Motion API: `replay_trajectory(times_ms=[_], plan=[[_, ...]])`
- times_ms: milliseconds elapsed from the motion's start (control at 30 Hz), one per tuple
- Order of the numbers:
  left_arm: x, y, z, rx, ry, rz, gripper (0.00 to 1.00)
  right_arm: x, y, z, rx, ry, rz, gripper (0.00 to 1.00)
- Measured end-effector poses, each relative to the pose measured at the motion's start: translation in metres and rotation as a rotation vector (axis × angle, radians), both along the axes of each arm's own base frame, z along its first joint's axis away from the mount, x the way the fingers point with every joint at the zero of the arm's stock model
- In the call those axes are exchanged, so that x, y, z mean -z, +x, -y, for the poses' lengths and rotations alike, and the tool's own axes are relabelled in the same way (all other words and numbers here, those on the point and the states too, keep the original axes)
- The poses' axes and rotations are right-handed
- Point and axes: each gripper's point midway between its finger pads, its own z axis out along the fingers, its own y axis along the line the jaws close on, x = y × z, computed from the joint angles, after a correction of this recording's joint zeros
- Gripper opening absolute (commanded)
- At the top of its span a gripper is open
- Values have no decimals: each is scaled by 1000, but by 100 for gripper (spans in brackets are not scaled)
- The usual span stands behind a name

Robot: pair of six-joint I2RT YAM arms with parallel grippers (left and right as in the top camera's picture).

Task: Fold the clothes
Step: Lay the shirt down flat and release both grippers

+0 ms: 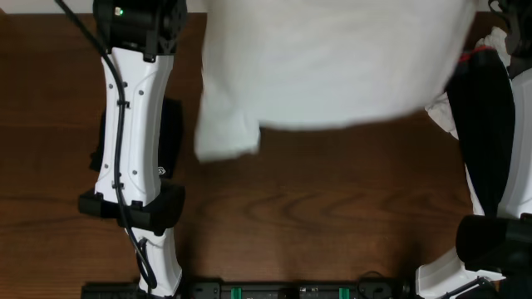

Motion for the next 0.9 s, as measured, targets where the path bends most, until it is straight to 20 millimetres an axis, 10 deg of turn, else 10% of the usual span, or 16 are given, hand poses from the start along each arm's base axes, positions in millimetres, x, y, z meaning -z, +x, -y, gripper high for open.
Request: replay_trajectory(times_ms=[267, 633, 733, 800, 900], plan=[[10, -19, -10, -4, 113, -73, 6, 30, -12, -5, -36, -38, -125, 1], [129, -102, -32, 12, 258, -666, 13, 135, -81, -32, -164, -115, -609, 1], [142, -121, -37, 8, 275, -765, 23, 160, -107, -45, -212, -137, -746, 32], [143, -122, -38, 2, 273, -767, 42, 172, -123, -50, -229, -169, -822, 36], [143, -122, -38, -13, 247, -769, 44, 182, -138, -52, -236, -208, -896, 42]])
